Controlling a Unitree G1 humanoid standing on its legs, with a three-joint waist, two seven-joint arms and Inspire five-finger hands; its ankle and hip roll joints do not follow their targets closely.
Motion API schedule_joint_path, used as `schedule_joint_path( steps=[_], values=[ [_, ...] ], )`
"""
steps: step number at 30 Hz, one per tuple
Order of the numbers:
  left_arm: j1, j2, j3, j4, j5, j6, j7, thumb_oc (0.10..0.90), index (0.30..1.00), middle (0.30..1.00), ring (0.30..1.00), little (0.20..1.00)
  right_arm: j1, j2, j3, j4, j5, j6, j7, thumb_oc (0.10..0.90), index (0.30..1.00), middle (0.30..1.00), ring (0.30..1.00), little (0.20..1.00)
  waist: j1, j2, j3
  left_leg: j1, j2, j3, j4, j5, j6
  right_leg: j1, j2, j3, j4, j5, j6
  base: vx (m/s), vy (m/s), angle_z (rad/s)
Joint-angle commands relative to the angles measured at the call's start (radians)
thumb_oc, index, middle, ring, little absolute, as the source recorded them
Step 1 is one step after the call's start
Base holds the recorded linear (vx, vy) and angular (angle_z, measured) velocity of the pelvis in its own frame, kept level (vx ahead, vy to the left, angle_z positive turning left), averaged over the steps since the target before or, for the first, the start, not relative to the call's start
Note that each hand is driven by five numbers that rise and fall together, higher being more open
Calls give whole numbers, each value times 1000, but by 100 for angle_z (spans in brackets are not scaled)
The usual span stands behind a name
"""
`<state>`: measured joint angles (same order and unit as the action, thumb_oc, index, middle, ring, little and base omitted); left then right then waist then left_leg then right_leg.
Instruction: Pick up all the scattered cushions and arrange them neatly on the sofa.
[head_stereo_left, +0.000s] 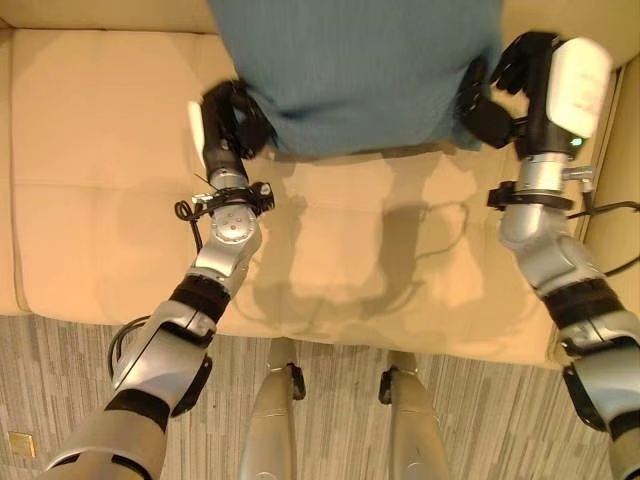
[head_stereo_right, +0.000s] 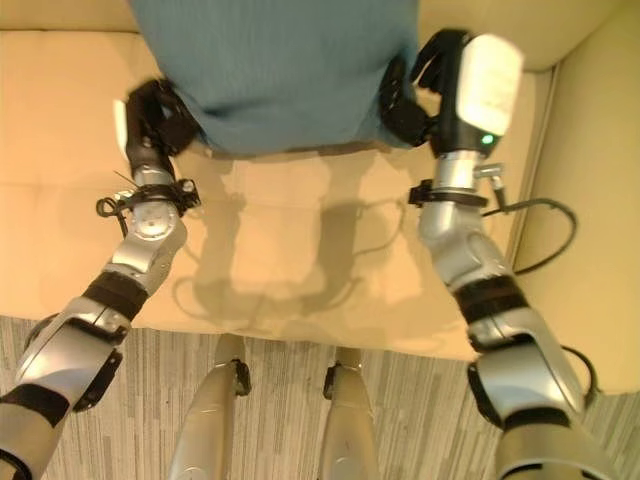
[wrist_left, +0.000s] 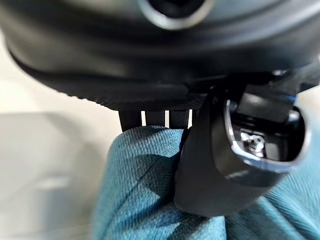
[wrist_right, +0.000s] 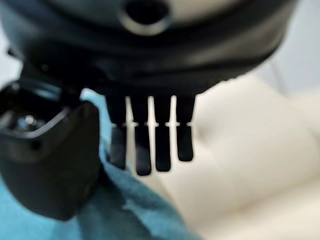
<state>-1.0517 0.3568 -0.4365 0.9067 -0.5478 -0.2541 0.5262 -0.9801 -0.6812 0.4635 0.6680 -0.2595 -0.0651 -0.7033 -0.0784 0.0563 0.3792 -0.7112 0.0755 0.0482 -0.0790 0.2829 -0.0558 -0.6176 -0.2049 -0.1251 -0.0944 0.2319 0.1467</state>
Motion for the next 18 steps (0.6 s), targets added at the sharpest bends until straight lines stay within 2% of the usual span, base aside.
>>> schedule_joint_path(
  steps=[1, 2, 3, 4, 7, 9, 14, 15, 18],
  values=[
    [-203, 17, 47, 162, 15, -14, -11, 800, 900, 900, 900, 900, -212, -18, 0, 128, 183, -10, 3, 678, 716, 716, 716, 716, 25, -13, -103, 60, 32, -16, -8, -89, -86, 47, -35, 13, 43, -87, 44, 0, 0, 0],
    [-203, 17, 47, 163, 15, -14, -12, 800, 900, 900, 900, 900, -212, -18, 0, 129, 183, -10, 3, 800, 900, 900, 900, 900, 24, -12, -103, 60, 32, -16, -8, -89, -86, 47, -35, 13, 43, -87, 44, 0, 0, 0],
    [-232, 6, 63, 242, 57, 40, 33, 800, 900, 900, 900, 900, -243, 36, 6, 159, 263, -6, 30, 800, 900, 900, 900, 900, 25, -14, -104, 50, 34, -12, -8, -87, -88, 36, -32, 17, 34, -79, 44, 0, 0, 0],
    [-265, 0, 71, 277, 83, 70, 66, 800, 900, 900, 900, 900, -245, 54, 0, 176, 289, -15, 31, 800, 900, 900, 900, 900, 23, -15, -104, 45, 35, -12, -8, -85, -89, 32, -32, 17, 31, -77, 44, 0, 0, 0],
    [-278, -1, 91, 292, 130, 110, 118, 800, 900, 900, 900, 900, -213, 90, -36, 104, 353, -40, 31, 800, 900, 900, 900, 900, 18, -16, -103, 46, 36, -12, -8, -85, -88, 31, -30, 16, 26, -77, 43, 0, 0, 0],
    [-289, 11, 104, 299, 153, 141, 128, 800, 900, 900, 900, 900, -181, 93, -51, 75, 339, -41, 37, 800, 900, 900, 900, 900, 16, -11, -107, 55, 36, -12, -8, -87, -87, 38, -29, 15, 27, -81, 41, 11, -4, -2],
    [-253, 76, 152, 193, 137, 130, 140, 800, 900, 900, 900, 900, -58, 72, -119, -16, 352, -43, 70, 800, 900, 900, 900, 900, 19, 2, -116, 81, 32, -16, -8, -97, -81, 68, -30, 10, 29, -91, 39, 22, -4, -4],
    [-216, 110, 182, 71, 89, 87, 116, 800, 900, 900, 900, 900, 13, 58, -156, -68, 347, -42, 85, 800, 900, 900, 900, 900, 22, 7, -117, 92, 28, -17, -8, -101, -80, 82, -31, 6, 31, -98, 38, 33, -1, -2],
    [-110, 127, 202, -158, 109, 71, 109, 800, 900, 900, 900, 900, 179, 54, -249, -150, 327, -34, 114, 800, 900, 900, 900, 900, 26, 11, -124, 116, 20, -24, -8, -101, -75, 114, -36, -6, 37, -106, 36, 22, 0, 4]
  ],
)
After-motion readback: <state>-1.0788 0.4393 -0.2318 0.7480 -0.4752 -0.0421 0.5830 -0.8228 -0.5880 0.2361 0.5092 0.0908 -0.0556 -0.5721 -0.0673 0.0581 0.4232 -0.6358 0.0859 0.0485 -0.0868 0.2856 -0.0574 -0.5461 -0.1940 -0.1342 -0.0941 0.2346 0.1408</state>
